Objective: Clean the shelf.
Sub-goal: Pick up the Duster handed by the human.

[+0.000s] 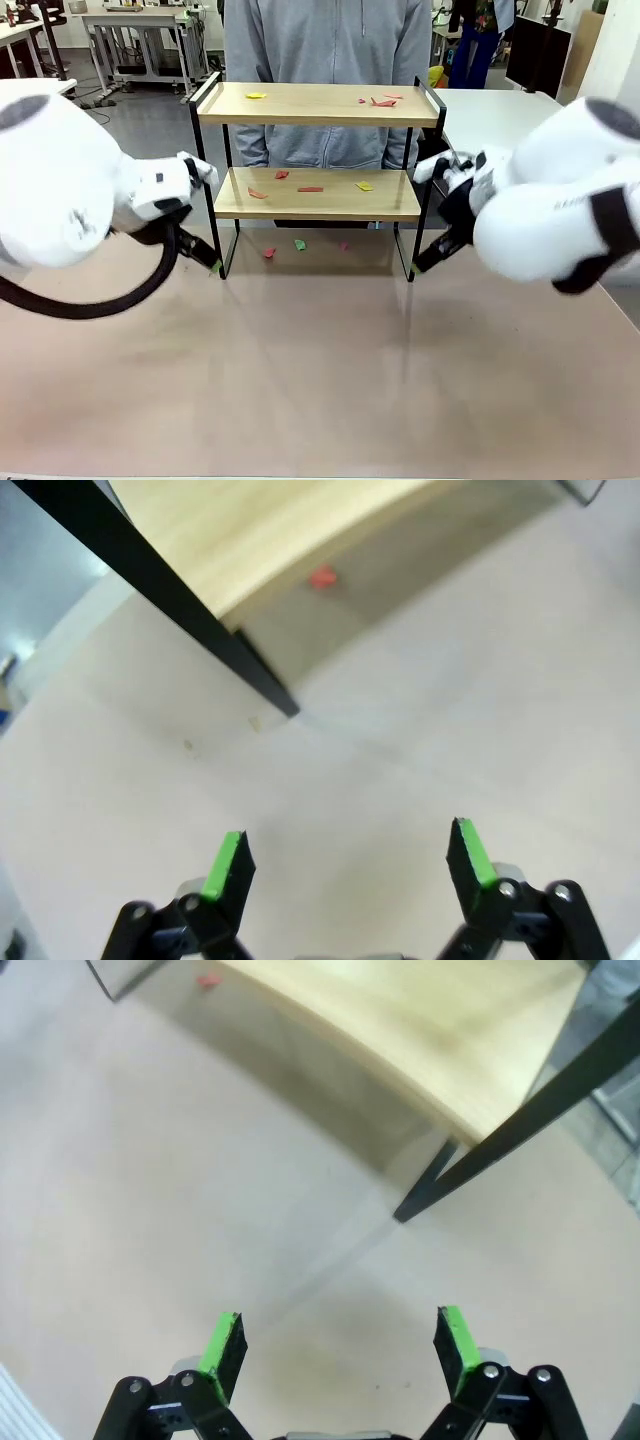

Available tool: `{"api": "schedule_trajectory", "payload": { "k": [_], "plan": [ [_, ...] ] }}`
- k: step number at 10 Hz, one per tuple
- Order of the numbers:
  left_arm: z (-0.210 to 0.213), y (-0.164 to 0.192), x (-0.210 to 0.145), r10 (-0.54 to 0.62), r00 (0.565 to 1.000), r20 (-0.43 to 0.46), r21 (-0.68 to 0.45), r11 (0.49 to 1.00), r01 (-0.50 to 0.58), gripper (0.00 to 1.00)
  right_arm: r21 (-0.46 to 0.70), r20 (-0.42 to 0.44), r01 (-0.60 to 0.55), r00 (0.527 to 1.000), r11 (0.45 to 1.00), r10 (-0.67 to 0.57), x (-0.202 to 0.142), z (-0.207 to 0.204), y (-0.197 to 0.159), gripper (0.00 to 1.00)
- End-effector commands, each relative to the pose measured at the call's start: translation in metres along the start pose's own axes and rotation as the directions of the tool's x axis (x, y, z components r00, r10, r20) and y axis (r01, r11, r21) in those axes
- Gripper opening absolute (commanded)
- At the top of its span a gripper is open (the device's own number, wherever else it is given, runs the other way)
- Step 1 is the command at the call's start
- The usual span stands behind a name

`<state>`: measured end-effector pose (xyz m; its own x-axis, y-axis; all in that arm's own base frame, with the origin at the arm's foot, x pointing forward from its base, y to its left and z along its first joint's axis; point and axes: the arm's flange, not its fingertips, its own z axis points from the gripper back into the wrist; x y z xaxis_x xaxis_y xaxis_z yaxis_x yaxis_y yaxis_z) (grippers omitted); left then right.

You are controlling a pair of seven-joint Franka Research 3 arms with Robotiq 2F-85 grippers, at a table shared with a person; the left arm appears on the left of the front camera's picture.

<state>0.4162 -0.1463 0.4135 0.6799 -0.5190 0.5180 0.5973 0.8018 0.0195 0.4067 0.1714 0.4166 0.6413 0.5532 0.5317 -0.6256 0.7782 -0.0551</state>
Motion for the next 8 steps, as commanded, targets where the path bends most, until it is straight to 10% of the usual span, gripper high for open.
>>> {"api": "schedule_trajectory", "payload": {
  "k": [1, 8],
  "plan": [
    [0.043, 0.052, 0.016, -0.001, 1.0, -0.005, -0.102, 0.995, 0.0, 1.0, 0.095, 0.041, 0.011, 0.999, 0.995, -0.015, 0.007, 0.043, -0.053, 1.0],
    [0.055, 0.177, -0.018, -0.316, 0.889, 0.332, -0.439, 0.782, 0.442, 1.0, 0.213, 0.344, -0.479, 0.853, 0.851, 0.394, -0.042, 0.086, -0.21, 1.0]
  ]
}}
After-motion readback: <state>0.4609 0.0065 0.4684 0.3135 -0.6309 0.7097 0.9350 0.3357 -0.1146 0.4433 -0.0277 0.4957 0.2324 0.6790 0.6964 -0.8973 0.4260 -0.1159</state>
